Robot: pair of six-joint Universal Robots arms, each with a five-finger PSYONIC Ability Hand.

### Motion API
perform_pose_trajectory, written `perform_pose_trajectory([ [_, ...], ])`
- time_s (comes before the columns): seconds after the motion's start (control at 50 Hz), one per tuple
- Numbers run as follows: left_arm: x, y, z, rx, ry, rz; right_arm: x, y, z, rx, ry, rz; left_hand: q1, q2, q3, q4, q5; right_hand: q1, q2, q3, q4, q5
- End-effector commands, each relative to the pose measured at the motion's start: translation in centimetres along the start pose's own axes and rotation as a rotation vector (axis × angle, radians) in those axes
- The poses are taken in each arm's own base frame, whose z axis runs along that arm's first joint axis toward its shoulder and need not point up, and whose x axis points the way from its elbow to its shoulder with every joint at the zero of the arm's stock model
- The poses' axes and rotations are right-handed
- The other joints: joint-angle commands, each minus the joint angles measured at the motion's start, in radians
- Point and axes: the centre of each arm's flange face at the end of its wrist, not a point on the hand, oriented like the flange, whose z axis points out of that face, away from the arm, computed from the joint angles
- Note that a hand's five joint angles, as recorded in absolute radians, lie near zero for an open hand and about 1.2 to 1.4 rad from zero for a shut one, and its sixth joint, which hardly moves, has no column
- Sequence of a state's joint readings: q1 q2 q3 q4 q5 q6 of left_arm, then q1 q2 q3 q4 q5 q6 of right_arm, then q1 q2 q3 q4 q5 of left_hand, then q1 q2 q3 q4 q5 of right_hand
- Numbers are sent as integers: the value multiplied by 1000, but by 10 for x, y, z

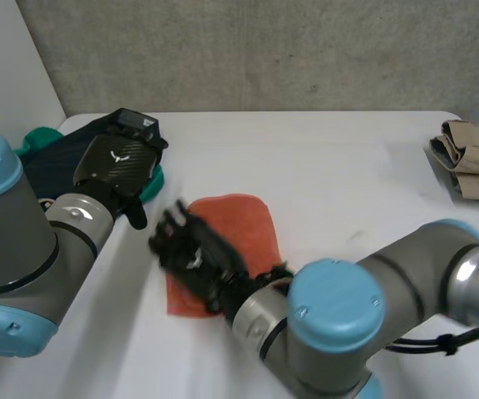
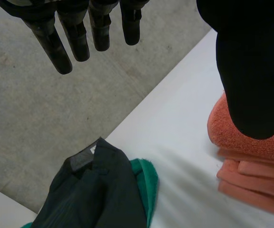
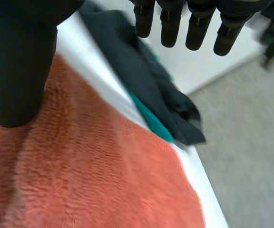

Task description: Fold the laundry.

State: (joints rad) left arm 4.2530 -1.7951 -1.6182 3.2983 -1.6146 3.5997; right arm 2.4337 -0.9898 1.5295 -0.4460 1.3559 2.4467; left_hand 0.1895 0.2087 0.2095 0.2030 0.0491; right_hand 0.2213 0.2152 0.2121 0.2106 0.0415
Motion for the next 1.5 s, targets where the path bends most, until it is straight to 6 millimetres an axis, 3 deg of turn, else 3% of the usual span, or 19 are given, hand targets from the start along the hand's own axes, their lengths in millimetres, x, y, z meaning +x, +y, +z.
perform_pose_trajectory([
  [0.02,10,-23,1,74,26,-91,99,-1,-22,-25,261,511,-11,-30,-31,-25,-45,-47,-41,-38,-36,-42],
  [0.06,22,-34,-2,107,62,-131,113,5,-32,-82,286,651,-11,-30,-31,-25,-45,-47,-41,-38,-36,-42],
  [0.12,39,-38,-2,118,112,-162,125,19,-42,-185,309,723,-11,-30,-31,-25,-45,-47,-41,-38,-36,-42],
  [0.2,83,-39,-4,117,223,-193,136,32,-49,-285,327,744,-15,-34,-35,-28,-49,-47,-41,-38,-36,-42],
  [0.22,99,-36,-2,104,256,-201,136,35,-48,-303,325,746,-15,-34,-35,-28,-49,-47,-41,-38,-36,-42],
  [0.32,124,-7,9,9,287,-208,134,51,-36,-342,309,750,-14,-33,-34,-28,-48,-47,-41,-38,-36,-42],
  [0.38,128,12,13,-65,248,-187,133,55,-29,-349,300,756,-14,-33,-34,-28,-48,-47,-41,-38,-36,-42],
  [0.5,115,28,15,-153,110,-150,128,67,-16,-383,272,768,-15,-34,-35,-28,-49,-47,-41,-38,-36,-42],
  [0.62,102,52,12,-243,70,-70,94,61,4,-400,176,756,-15,-34,-35,-28,-49,-47,-41,-38,-36,-42],
  [0.82,89,60,-4,-275,74,54,67,80,19,-452,151,742,-15,-34,-35,-28,-49,-47,-41,-38,-36,-42],
  [0.94,73,51,1,-246,29,35,73,81,18,-482,190,623,-15,-34,-35,-28,-49,-47,-41,-38,-36,-42],
  [1.04,57,33,6,-187,8,9,91,45,9,-403,201,530,-15,-34,-35,-28,-49,-47,-41,-38,-36,-42],
  [1.16,48,-18,7,21,112,-37,95,19,-5,-333,226,483,-15,-34,-35,-28,-49,-47,-41,-38,-36,-42],
  [1.26,38,-52,10,166,196,-54,62,7,-21,-313,182,424,-15,-34,-35,-28,-49,-47,-41,-38,-36,-42],
  [1.28,37,-60,10,198,240,-61,44,6,-27,-320,149,398,-15,-34,-35,-28,-49,-47,-41,-38,-36,-42],
  [1.36,42,-73,5,226,395,-105,8,10,-39,-331,98,327,-15,-34,-35,-28,-49,-47,-41,-38,-36,-42],
  [1.5,52,-84,-6,239,628,-164,-13,33,-33,-296,139,280,-15,-34,-35,-28,-49,-47,-41,-38,-36,-42],
])
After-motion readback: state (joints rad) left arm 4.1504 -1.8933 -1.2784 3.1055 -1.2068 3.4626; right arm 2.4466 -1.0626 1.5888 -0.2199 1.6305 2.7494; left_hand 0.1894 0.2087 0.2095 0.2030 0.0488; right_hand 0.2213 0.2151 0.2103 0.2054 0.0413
